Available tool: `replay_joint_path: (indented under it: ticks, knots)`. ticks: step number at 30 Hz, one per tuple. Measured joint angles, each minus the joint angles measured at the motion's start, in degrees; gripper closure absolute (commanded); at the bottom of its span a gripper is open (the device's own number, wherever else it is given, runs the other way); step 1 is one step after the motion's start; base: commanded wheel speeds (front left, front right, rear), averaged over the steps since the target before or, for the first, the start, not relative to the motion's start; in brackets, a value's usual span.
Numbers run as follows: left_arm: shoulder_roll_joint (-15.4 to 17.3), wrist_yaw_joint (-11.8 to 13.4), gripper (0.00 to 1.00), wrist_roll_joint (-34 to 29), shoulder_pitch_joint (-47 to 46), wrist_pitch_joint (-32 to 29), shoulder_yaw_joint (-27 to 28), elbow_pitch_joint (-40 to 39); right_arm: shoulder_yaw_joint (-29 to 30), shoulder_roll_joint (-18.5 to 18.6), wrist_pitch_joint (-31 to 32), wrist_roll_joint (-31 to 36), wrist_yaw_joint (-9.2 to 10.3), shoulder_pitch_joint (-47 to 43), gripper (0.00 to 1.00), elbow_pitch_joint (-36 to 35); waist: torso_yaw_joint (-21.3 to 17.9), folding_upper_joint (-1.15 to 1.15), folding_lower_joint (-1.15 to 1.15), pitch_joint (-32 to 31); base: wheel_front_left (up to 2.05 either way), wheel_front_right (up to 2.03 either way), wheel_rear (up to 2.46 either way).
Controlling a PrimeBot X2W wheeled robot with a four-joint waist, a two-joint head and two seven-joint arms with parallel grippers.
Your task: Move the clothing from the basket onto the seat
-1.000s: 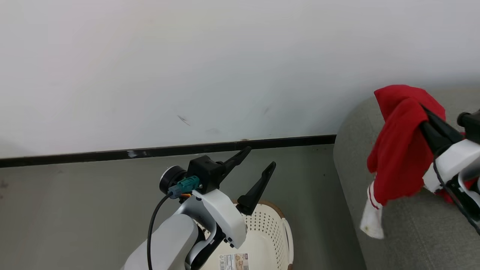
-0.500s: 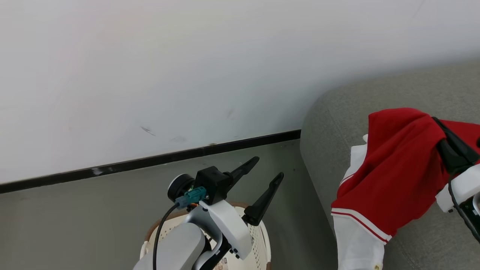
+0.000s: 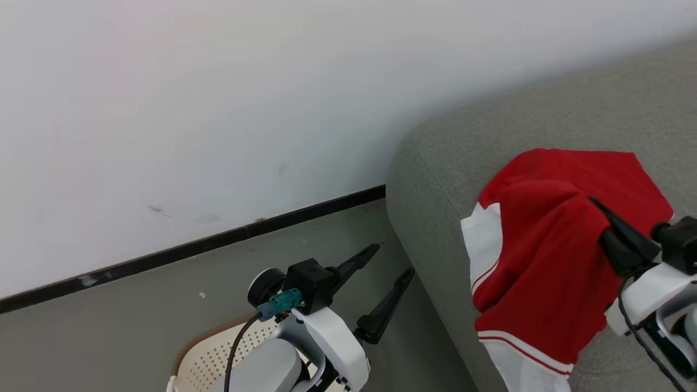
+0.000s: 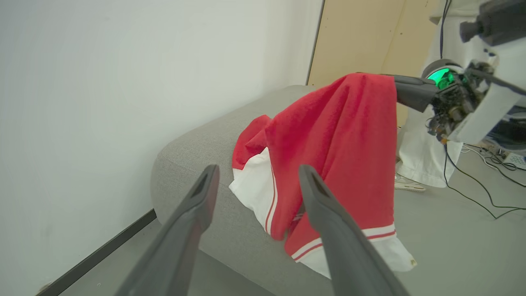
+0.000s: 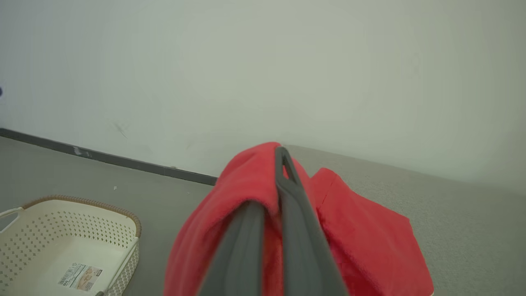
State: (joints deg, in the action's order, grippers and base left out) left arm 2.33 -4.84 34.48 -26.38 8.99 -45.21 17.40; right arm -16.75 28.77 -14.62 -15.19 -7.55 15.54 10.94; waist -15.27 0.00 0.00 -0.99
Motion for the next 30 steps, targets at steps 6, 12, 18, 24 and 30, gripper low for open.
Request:
replay_joint_path:
  ticks: [6, 12, 18, 24, 30]
  knots:
    - [-0.03, 1.31, 0.0, 0.33, 0.36, 0.75, 0.43, -0.05, -5.56, -0.16, 0.01, -0.4, 0.0, 4.78, 1.0, 0.14, -2.59, 0.0, 0.0, 0.53, 0.0, 0.0, 0.0]
    - [0.01, 3.27, 0.0, 0.12, 1.14, 1.16, 1.35, -0.8, -9.0, 0.15, 1.66, -1.22, 0.0, 15.58, 1.0, 0.55, -3.98, 0.0, 0.0, 2.22, 0.0, 0.0, 0.0]
    - [0.84, 5.22, 0.0, -1.46, 1.12, 1.16, 2.07, -2.14, -7.01, 0.42, 3.63, -4.11, 0.0, 25.82, 1.0, 4.47, -4.1, 0.0, 0.0, 4.59, 0.0, 0.0, 0.0]
    - [2.1, 6.81, 0.0, -2.85, 1.08, 1.13, 2.53, -4.15, -1.87, 2.76, 5.25, -4.94, 0.0, 33.06, 1.0, 10.46, -3.21, 0.0, 0.0, 7.07, 0.0, 0.0, 0.0]
    - [2.75, 7.31, 0.0, -3.88, 0.43, 0.98, 2.54, -6.51, 3.14, 6.06, 5.55, -5.36, 0.0, 35.46, 1.0, 17.62, -1.85, 0.0, 0.0, 9.61, 0.0, 0.0, 0.0]
